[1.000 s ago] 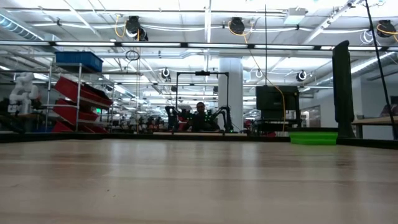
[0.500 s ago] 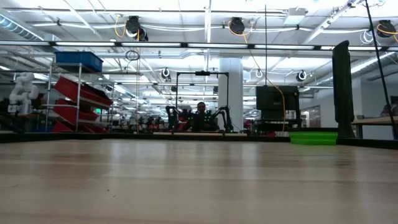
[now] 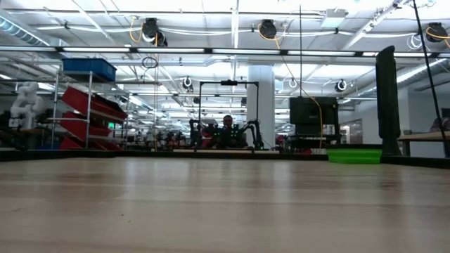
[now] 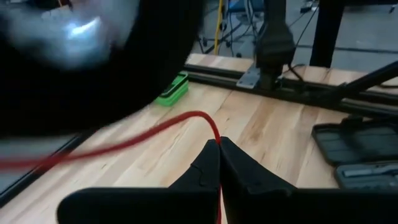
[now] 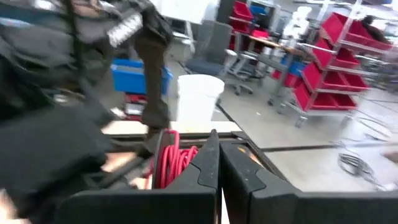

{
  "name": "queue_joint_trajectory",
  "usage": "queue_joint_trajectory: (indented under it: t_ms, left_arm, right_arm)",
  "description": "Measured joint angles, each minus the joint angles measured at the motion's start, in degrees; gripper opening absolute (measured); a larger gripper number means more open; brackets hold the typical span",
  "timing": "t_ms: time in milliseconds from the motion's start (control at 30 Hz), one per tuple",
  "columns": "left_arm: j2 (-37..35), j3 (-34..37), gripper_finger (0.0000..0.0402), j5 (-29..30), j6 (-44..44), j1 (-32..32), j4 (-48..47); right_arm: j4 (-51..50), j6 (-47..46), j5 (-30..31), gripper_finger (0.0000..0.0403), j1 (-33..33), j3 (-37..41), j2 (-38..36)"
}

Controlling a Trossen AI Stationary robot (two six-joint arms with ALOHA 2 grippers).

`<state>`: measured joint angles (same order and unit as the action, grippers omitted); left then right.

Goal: Coil cords
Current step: Coil the red wire into the spool

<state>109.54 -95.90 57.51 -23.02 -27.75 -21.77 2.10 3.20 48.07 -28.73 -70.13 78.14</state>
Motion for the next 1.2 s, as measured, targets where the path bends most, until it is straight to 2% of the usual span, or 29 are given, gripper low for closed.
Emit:
queue_joint_trajectory:
  t_ms: [200, 433, 667, 800, 967, 1200]
  left_arm:
    - [0.0, 0.0, 0.0001, 0.1, 2.5, 0.0, 1.8]
    - [0.0, 0.0, 0.0001, 0.2, 2.1, -0.1, 0.1]
    - [0.0, 0.0, 0.0002, 0.3, -4.1, -0.8, -8.4]
    - [0.0, 0.0, 0.0002, 3.0, -8.7, -0.8, -14.5]
    - [0.0, 0.0, 0.0002, 3.6, -9.6, -0.9, -15.6]
    - [0.0, 0.0, 0.0002, 5.1, -9.2, -0.5, -15.5]
  right_arm:
    - [-0.1, -0.8, 1.3, 0.0, 1.2, 0.0, 1.6]
    - [-0.1, -0.5, 1.1, 0.0, 0.1, 0.0, -0.4]
    - [-0.2, 0.1, 1.1, 0.0, -1.8, 0.0, -1.8]
    - [-0.3, 0.5, 1.1, 0.0, -2.4, 0.0, -1.8]
    - [-0.5, 0.5, 1.0, 0.0, -2.5, 0.0, -1.8]
    - [-0.8, -2.0, -3.4, 0.0, -2.4, 0.0, -1.8]
